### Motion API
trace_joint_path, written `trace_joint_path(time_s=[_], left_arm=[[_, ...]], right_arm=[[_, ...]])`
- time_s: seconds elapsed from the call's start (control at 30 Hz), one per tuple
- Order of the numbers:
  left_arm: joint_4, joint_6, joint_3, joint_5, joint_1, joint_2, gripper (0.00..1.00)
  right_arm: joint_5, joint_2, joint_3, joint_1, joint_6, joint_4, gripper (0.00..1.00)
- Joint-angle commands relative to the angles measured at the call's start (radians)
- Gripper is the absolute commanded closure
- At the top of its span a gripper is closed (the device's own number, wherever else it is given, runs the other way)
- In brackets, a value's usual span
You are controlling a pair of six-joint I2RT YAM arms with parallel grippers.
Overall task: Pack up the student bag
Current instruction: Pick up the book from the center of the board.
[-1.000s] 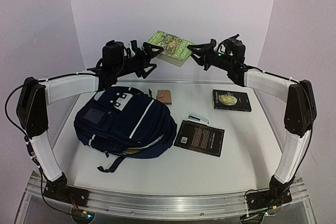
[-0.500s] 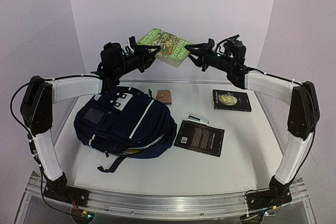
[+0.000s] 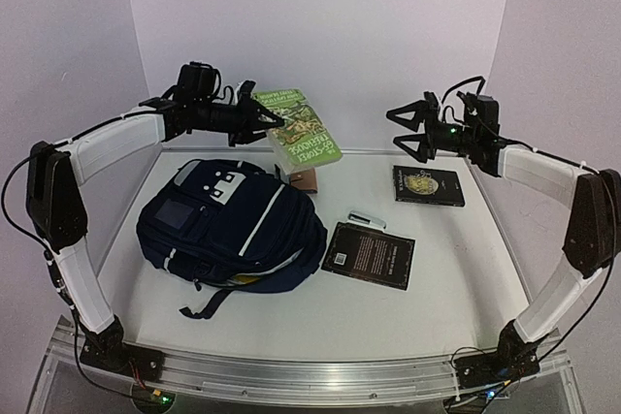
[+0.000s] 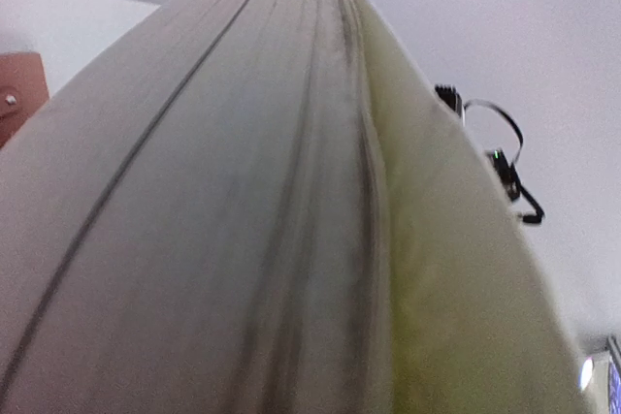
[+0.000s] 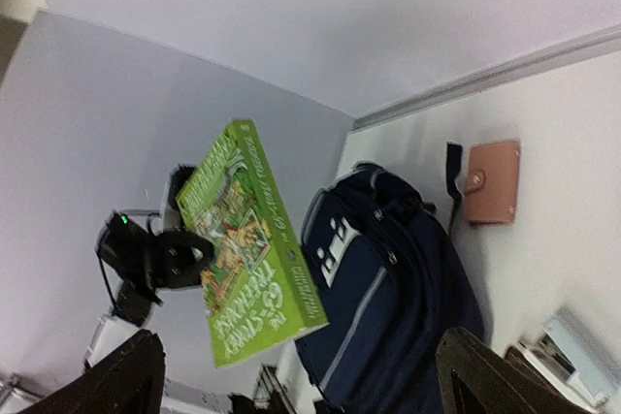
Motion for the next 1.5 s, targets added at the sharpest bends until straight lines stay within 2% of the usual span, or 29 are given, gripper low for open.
trace_joint_path(time_s=[0.0,0.27,0.57,0.67,0.77,0.9,0.97,1.03,1.07,1.27,1.47], left_arm=[[-0.313,0.262,0.153,0.305,-0.025,-0.018,1.00],[-0.524,0.411,0.236,0.411,-0.102,0.051,1.00],[-0.504,0.458,0.252,0.412,-0.143,0.065,1.00],[-0.489,0.470,0.254,0.405,-0.145,0.061,1.00],[-0.479,0.480,0.255,0.404,-0.148,0.061,1.00],[-0.454,0.493,0.242,0.410,-0.152,0.046,1.00],[-0.447,0.494,0.237,0.413,-0.152,0.037,1.00],[-0.454,0.497,0.237,0.415,-0.152,0.031,1.00],[-0.463,0.500,0.238,0.416,-0.151,0.027,1.00],[-0.499,0.505,0.225,0.413,-0.149,-0.008,1.00],[-0.475,0.481,0.231,0.437,-0.149,0.002,1.00]], right_arm=[[-0.184,-0.092,0.008,0.032,-0.277,-0.199,0.03],[-0.297,-0.065,0.022,0.135,-0.319,-0.259,0.08],[-0.308,-0.023,0.036,0.259,-0.299,-0.255,0.11],[-0.315,-0.009,0.028,0.293,-0.298,-0.254,0.17],[-0.318,0.008,0.019,0.312,-0.288,-0.251,0.29],[-0.316,0.026,0.026,0.317,-0.270,-0.245,0.36],[-0.298,0.034,0.030,0.317,-0.266,-0.245,0.34],[-0.279,0.039,0.031,0.314,-0.271,-0.248,0.24],[-0.267,0.040,0.031,0.308,-0.273,-0.249,0.22],[-0.277,0.035,0.016,0.251,-0.274,-0.252,0.26],[-0.284,0.020,0.031,0.257,-0.292,-0.253,0.27]])
